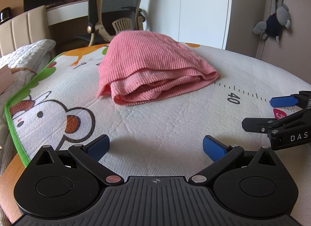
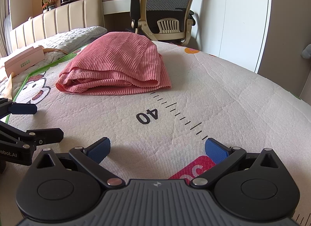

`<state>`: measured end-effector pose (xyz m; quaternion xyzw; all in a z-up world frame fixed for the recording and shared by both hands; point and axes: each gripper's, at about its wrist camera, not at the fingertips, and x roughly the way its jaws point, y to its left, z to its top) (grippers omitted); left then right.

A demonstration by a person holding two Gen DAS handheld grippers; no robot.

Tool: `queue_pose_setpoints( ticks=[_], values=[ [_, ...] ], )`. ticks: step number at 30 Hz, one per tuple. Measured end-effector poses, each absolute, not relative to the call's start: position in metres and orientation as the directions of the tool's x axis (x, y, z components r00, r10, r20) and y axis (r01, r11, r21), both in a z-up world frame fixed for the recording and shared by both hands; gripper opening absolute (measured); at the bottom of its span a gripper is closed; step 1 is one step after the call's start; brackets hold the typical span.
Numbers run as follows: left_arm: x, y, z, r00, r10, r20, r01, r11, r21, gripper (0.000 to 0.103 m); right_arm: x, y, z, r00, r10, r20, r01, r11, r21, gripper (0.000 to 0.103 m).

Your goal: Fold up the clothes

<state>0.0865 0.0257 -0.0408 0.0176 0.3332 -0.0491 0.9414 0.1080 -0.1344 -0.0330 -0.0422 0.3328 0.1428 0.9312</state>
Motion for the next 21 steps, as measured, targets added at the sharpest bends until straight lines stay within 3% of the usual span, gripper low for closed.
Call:
queue_pose_setpoints(
  ticks=[21],
  values=[
    [0.0858, 0.0281, -0.0399, 0.777, -0.087, -0.623, 0.103, 0.995, -0.011, 0.103, 0.1077, -0.1348, -0.0326, 0.737, 0.235, -0.634, -0.294, 0.956, 0.011, 0.103]
  ],
)
